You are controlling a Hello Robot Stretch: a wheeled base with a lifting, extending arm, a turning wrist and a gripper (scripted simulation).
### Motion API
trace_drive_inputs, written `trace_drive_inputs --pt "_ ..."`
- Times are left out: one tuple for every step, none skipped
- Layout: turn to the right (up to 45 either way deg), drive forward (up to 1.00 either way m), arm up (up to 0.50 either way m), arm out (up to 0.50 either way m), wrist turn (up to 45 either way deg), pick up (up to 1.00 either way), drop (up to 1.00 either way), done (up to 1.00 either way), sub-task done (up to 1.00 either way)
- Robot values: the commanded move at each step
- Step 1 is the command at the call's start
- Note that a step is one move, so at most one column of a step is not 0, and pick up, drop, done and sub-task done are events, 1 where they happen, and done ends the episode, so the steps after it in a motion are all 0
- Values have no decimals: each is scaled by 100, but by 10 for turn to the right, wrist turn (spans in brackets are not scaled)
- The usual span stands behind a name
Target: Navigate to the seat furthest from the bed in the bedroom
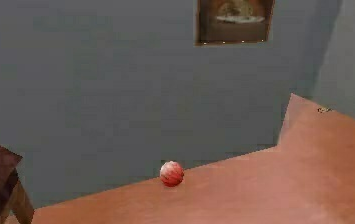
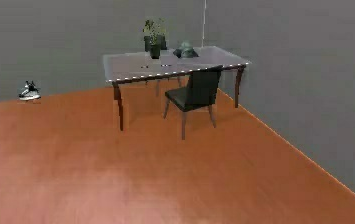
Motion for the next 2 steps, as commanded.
trace_drive_inputs --pt "450 0 0 0 0 0 0 0 0" --pt "90 0 0 0 0 0 0 0 0"
